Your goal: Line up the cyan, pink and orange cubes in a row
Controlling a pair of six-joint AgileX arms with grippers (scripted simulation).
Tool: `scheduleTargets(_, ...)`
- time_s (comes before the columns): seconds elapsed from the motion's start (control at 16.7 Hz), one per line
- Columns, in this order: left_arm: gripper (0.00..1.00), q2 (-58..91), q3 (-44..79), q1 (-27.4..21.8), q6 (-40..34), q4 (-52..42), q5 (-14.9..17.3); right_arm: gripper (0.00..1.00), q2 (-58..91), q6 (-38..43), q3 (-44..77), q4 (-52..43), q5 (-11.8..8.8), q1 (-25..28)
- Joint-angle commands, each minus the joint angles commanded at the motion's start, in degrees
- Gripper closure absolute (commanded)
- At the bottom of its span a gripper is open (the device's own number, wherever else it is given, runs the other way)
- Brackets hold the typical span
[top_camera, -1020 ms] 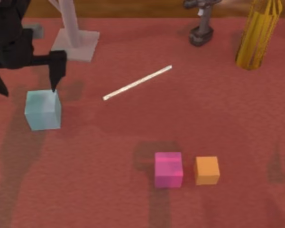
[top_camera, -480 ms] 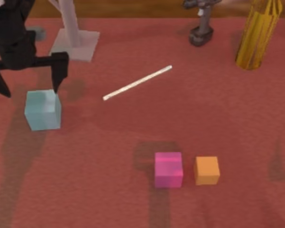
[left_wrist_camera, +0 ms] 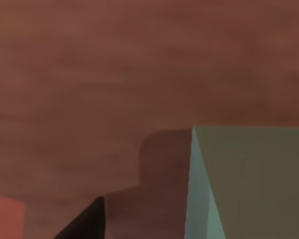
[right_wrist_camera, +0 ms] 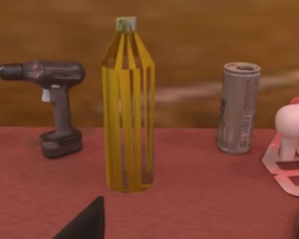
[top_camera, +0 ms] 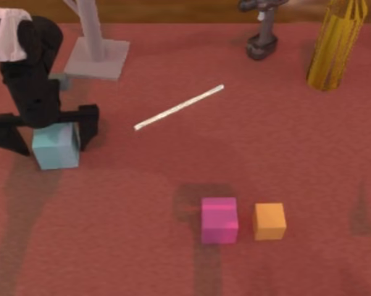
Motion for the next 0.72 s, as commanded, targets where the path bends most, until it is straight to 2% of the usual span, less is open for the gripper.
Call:
scheduleTargets(0.24,0.00,0.21,-0.36,0.00,-0.01,0.44,0.00,0.00,0.00,0.00,0.00,0.00,0.00,0.00)
scheduleTargets(0.72,0.60,0.21,-0.36,0.00,-0.01,0.44,0.00,0.00,0.00,0.00,0.00,0.00,0.00,0.00)
